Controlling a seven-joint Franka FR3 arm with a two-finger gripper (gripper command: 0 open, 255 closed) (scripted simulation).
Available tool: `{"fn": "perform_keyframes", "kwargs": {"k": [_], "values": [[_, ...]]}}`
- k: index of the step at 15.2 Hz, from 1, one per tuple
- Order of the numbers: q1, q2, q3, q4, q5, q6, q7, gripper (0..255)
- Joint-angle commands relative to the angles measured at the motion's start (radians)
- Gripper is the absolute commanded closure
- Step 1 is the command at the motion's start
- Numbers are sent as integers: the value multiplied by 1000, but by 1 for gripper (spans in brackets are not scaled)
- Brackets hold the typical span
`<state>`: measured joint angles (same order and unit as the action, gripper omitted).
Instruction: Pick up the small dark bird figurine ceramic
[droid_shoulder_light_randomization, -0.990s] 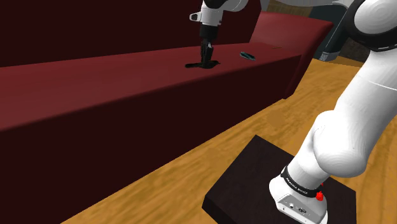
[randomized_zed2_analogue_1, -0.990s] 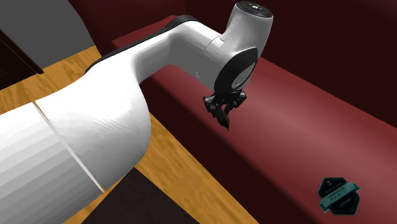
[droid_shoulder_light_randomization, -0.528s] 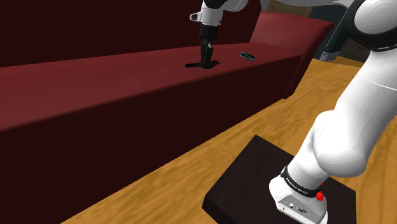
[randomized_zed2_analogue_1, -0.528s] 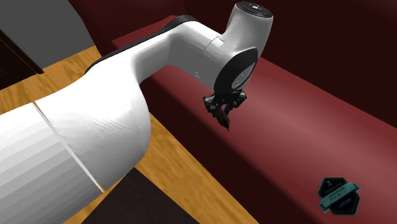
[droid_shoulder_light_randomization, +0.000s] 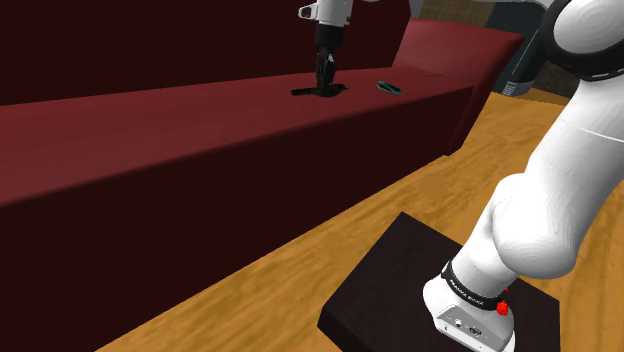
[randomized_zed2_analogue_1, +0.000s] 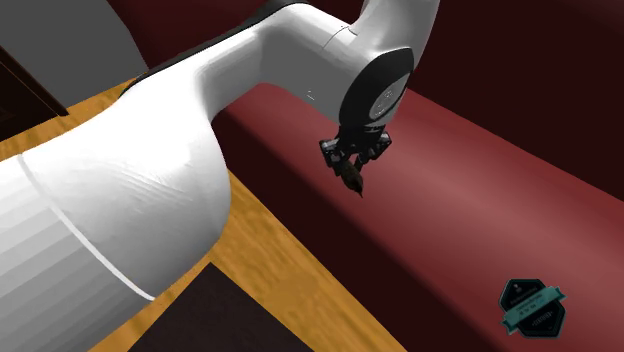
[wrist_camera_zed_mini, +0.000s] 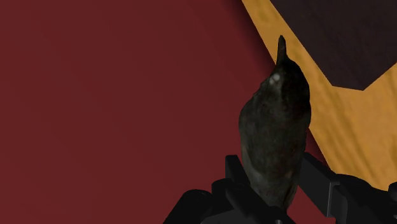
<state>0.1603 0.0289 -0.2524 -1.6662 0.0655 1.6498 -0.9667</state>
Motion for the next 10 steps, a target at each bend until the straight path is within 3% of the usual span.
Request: {"fn": "perform_keyframes", "kwargs": {"k": [1,10], "values": [[-1,1,-1,27,0,-26,0,255],[-4,23,-3,151,5,-129,1,255]]}}
